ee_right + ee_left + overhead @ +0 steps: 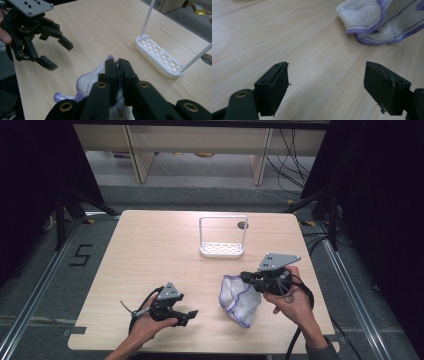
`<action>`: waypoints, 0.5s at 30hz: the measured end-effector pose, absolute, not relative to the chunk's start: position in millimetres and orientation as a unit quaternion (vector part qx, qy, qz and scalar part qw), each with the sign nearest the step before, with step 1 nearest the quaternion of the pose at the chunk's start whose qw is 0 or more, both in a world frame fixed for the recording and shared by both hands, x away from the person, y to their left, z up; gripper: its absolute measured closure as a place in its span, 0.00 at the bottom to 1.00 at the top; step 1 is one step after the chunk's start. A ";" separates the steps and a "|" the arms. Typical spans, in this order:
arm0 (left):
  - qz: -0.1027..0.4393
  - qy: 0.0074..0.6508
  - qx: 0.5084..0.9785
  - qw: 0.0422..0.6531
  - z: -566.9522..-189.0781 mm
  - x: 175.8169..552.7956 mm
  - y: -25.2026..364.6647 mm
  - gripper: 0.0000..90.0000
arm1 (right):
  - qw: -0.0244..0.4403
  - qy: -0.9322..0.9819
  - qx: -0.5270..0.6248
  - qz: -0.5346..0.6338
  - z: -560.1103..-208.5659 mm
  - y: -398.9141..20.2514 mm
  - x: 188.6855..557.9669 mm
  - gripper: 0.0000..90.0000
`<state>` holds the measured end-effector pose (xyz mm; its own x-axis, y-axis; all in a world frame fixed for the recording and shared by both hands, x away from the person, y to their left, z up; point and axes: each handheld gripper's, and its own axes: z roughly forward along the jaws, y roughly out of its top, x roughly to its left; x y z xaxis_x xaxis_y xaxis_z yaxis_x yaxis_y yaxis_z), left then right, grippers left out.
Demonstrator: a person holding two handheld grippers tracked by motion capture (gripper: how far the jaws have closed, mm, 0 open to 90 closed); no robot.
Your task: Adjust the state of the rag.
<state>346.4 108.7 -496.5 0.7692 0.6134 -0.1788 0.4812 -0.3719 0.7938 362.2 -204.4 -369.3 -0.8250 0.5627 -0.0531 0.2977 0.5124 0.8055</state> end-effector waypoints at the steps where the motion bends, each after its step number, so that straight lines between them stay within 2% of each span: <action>1: 0.072 0.328 0.825 0.454 -496.5 347.3 103.1 0.23 | 0.153 0.855 0.254 0.425 -370.6 -205.7 363.4 0.96; 3: 0.068 0.313 0.829 0.459 -495.6 349.8 94.3 0.25 | 0.141 0.855 0.266 0.422 -370.7 -207.2 363.1 0.96; 7: 0.057 0.284 0.830 0.477 -493.9 350.4 76.7 0.30 | 0.152 0.852 0.252 0.432 -369.9 -207.4 364.6 0.96; 15: 0.050 0.248 0.824 0.507 -499.4 355.7 44.5 0.39 | 0.141 0.853 0.256 0.432 -370.1 -205.0 364.5 0.96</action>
<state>355.7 44.5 -499.4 0.8725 0.4582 -0.1694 0.3575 -0.3624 0.8608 364.5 -205.0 -370.1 -0.8288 0.5592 -0.0182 0.3159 0.4946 0.8097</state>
